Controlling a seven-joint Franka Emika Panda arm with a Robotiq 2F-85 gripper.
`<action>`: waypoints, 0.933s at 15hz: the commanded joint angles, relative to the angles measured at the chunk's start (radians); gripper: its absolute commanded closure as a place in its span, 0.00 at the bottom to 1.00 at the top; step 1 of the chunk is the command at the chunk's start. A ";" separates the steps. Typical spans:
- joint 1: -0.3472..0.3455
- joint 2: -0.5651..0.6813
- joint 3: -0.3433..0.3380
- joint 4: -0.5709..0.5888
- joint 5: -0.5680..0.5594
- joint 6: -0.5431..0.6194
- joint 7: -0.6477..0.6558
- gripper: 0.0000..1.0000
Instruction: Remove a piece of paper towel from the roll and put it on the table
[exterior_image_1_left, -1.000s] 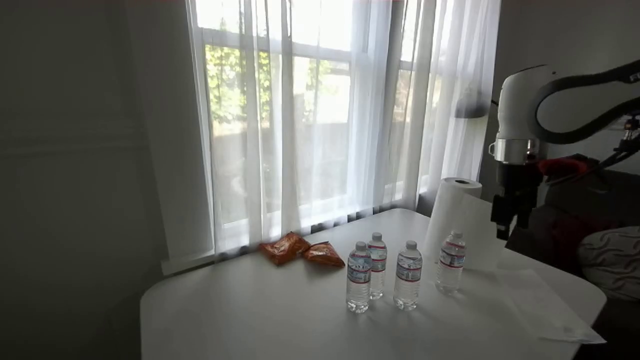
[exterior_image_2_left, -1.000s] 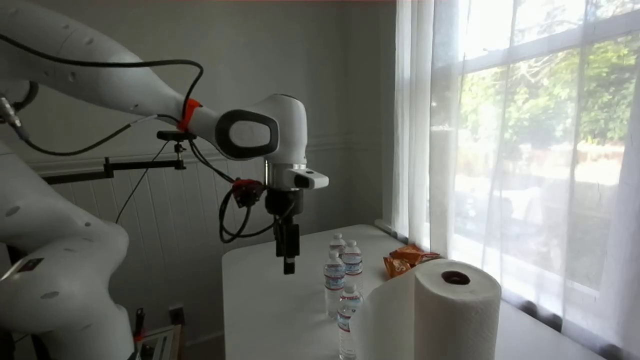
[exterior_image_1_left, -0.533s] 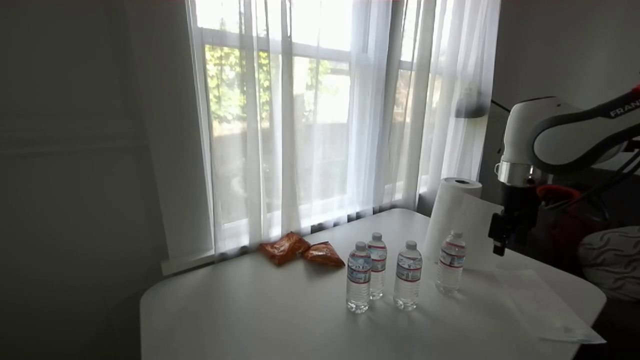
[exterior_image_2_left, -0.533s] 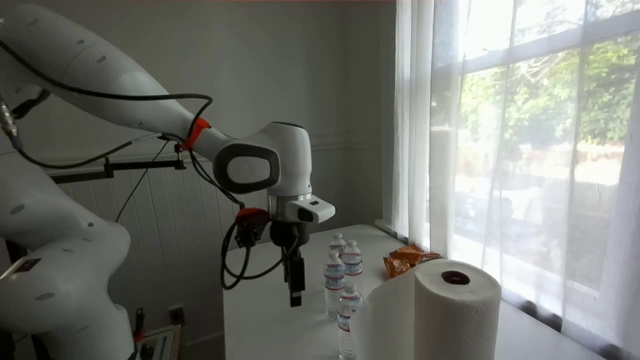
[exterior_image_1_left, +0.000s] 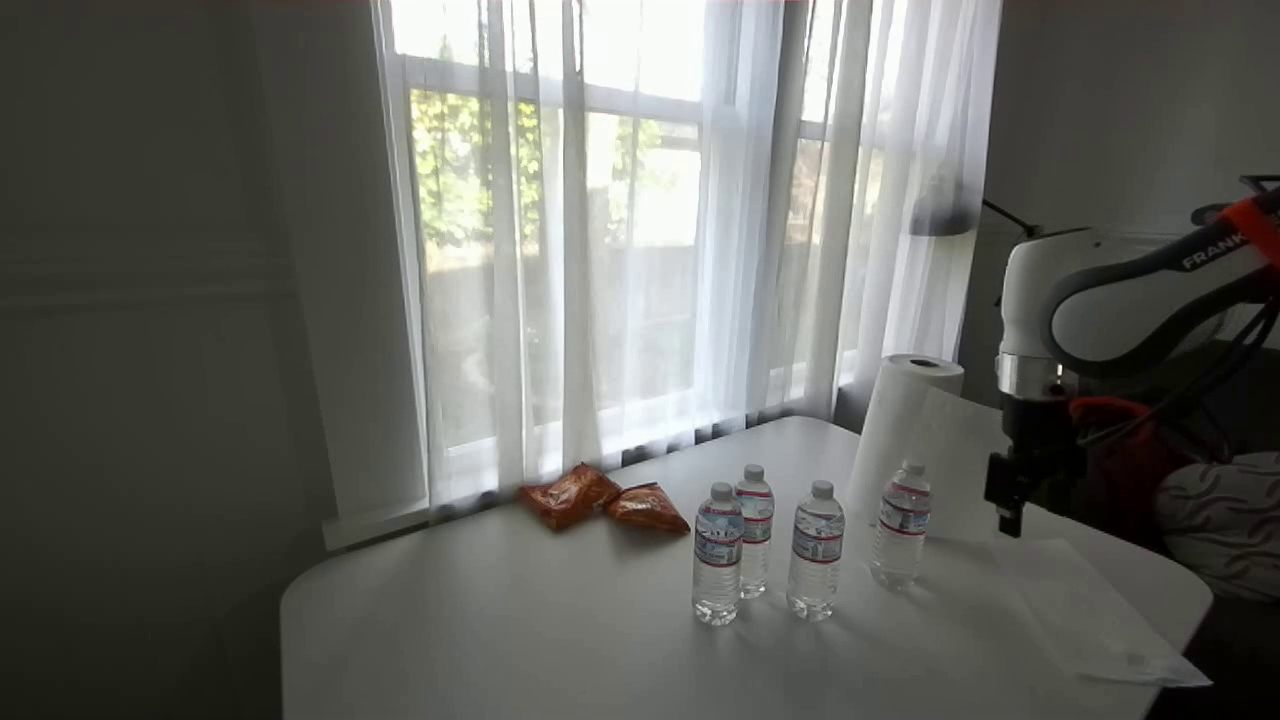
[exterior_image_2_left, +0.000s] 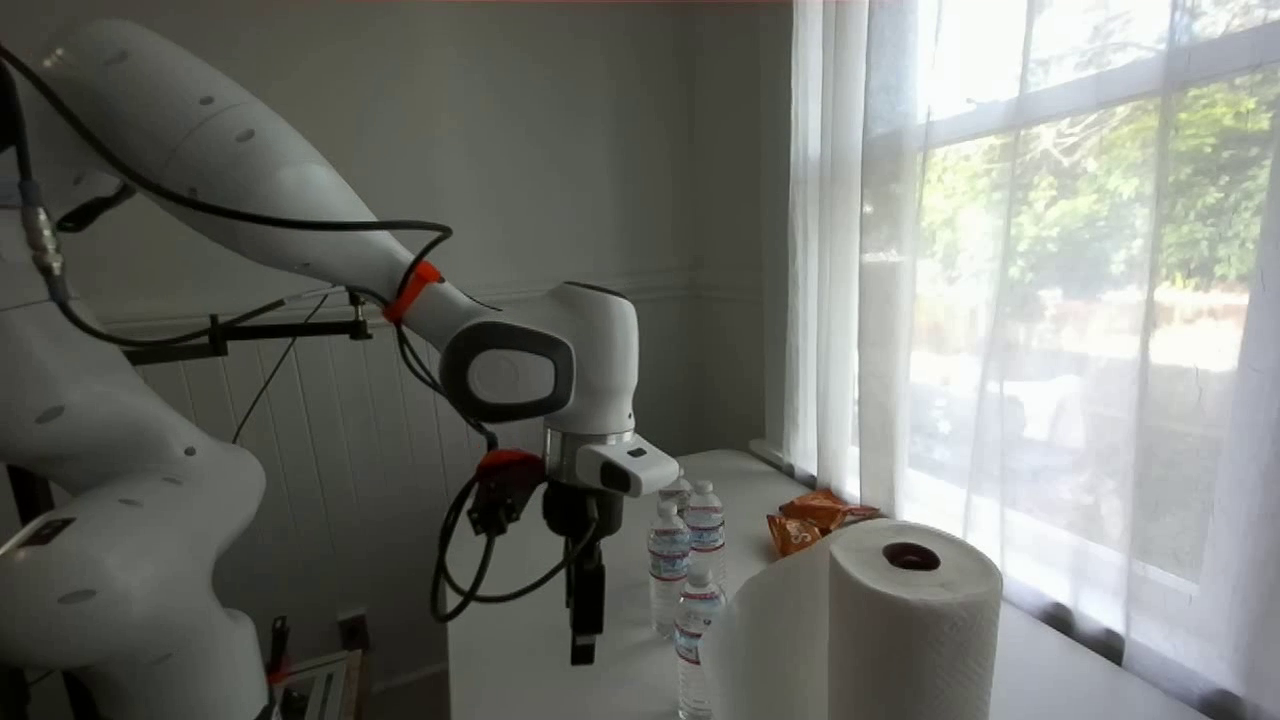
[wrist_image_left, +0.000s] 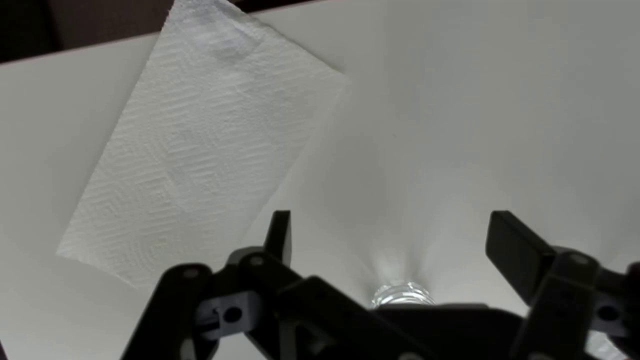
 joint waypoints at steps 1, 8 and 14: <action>-0.037 0.090 -0.016 -0.026 -0.055 0.112 0.017 0.00; -0.088 0.279 -0.050 -0.042 -0.167 0.378 0.061 0.00; -0.082 0.419 -0.101 -0.022 -0.259 0.489 0.146 0.00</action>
